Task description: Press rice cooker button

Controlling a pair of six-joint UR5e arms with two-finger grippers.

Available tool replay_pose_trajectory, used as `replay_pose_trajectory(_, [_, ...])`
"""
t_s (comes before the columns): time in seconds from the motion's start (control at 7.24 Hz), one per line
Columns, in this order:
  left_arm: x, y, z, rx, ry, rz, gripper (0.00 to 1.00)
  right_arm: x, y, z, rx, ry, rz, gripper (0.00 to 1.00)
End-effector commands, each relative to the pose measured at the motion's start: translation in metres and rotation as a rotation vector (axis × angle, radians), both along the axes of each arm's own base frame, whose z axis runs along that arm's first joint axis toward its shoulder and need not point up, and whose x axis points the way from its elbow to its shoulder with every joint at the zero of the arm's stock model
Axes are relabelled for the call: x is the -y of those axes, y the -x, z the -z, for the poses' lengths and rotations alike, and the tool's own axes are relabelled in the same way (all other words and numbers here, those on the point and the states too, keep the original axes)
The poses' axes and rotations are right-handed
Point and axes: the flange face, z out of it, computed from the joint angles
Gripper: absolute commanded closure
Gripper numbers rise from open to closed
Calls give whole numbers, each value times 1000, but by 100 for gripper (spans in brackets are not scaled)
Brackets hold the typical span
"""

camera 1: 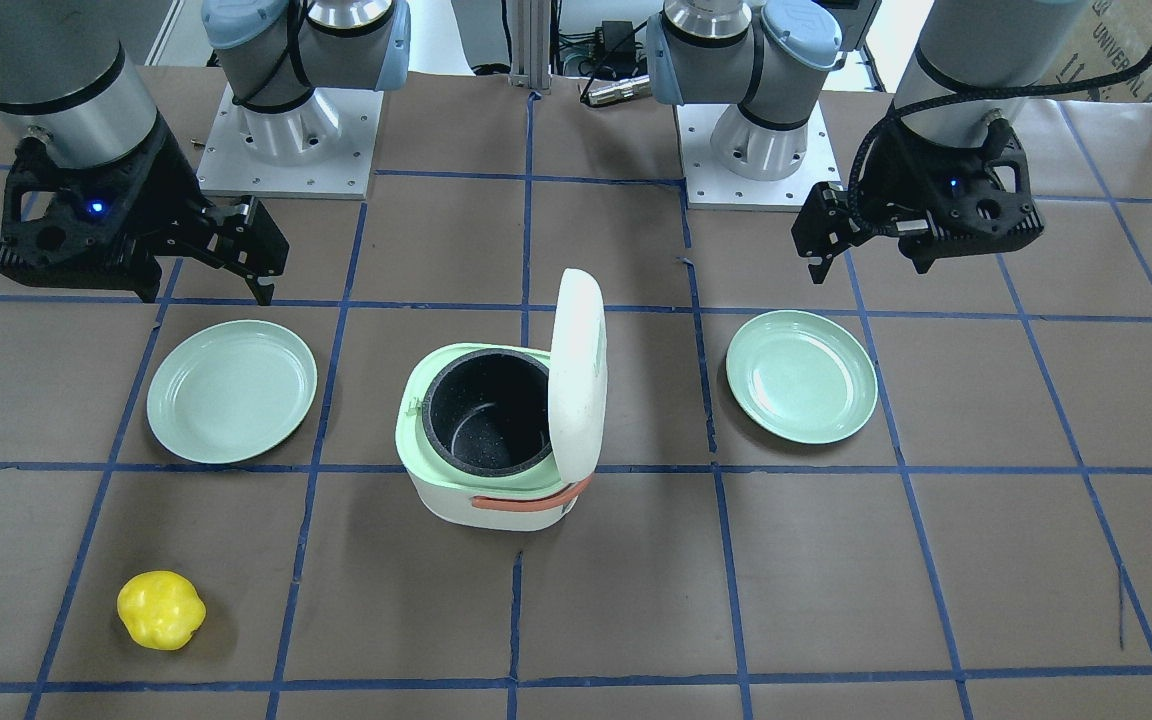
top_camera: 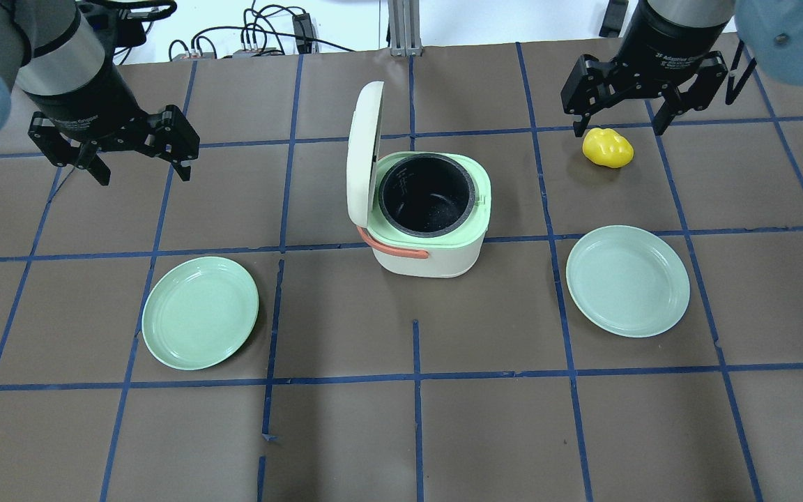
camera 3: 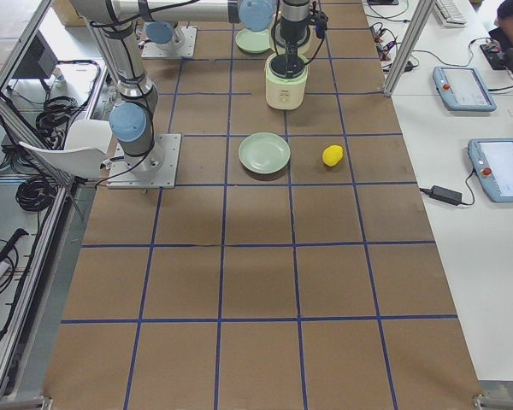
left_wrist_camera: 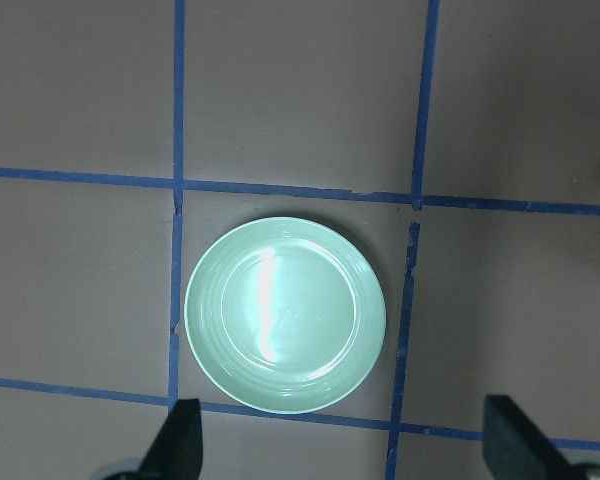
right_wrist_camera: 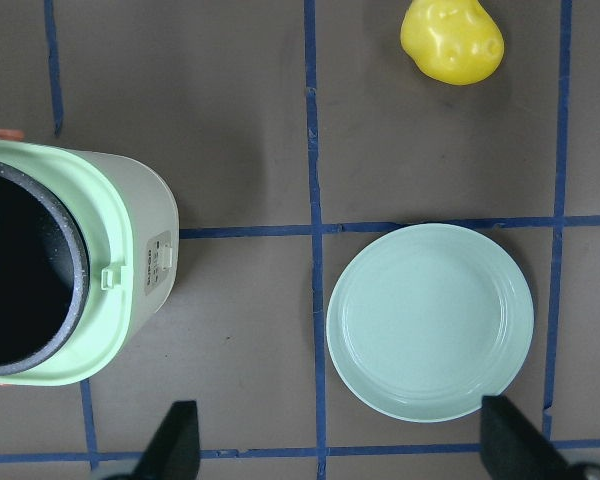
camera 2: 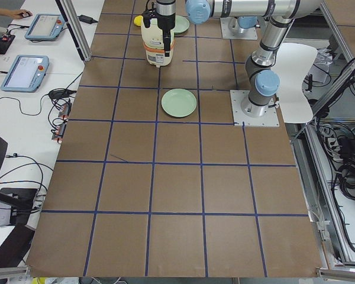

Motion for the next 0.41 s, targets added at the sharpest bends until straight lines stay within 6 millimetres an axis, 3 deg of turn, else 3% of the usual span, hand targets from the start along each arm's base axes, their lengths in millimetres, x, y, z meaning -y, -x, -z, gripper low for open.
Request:
replay_pose_trajectory(0.0, [0,0,0,1,-1,0,0,-3,-1,-3,5,6,1,0])
replay_pose_trajectory(0.28, [0,0,0,0,0,0,0,-4,-1,-3,5,3,-1,0])
